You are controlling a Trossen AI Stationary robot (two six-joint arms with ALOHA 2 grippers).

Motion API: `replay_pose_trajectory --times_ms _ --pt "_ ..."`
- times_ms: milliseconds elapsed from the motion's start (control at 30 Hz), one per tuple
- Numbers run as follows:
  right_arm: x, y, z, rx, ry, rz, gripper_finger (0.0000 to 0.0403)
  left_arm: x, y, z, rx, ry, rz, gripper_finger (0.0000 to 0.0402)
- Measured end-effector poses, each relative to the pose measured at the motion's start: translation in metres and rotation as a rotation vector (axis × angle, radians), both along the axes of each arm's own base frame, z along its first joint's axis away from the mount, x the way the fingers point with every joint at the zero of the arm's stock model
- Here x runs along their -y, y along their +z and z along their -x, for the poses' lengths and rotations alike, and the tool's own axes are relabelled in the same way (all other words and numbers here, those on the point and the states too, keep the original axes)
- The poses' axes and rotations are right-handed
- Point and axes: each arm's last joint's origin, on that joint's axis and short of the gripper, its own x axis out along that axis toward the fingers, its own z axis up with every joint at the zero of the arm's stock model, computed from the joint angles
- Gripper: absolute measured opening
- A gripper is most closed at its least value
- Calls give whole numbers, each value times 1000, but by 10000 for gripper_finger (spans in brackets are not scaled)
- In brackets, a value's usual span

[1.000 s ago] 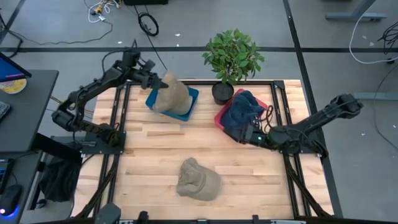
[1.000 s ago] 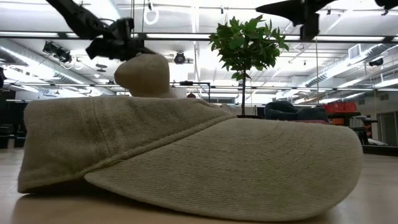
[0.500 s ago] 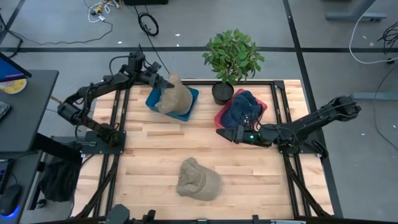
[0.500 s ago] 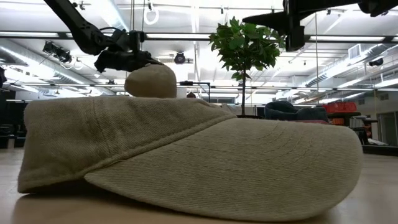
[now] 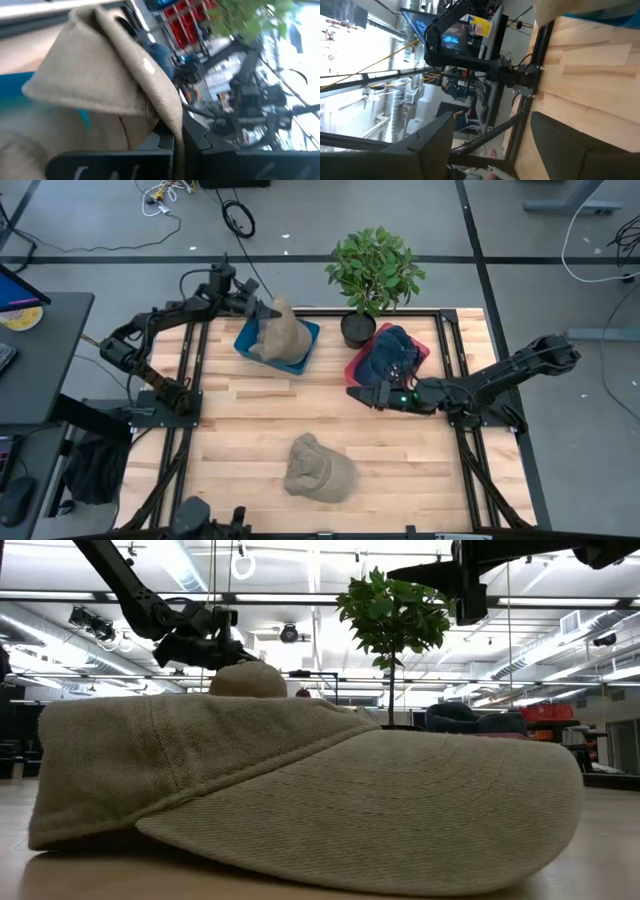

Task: Pick & Place hat
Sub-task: Put the right brown cap into the blue bin

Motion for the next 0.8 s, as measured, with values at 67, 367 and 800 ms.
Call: replay_pose_trajectory --times_ms 67,367,800 --pt "1 -1 0 -5 9 -6 267 -2 0 2 -12 34 1 6" --pt "6 -1 -2 -11 11 0 267 -5 -10 16 -87 56 -113 7" --pt "7 -1 -2 -12 9 -3 267 -7 -28 30 -379 150 -365 10"
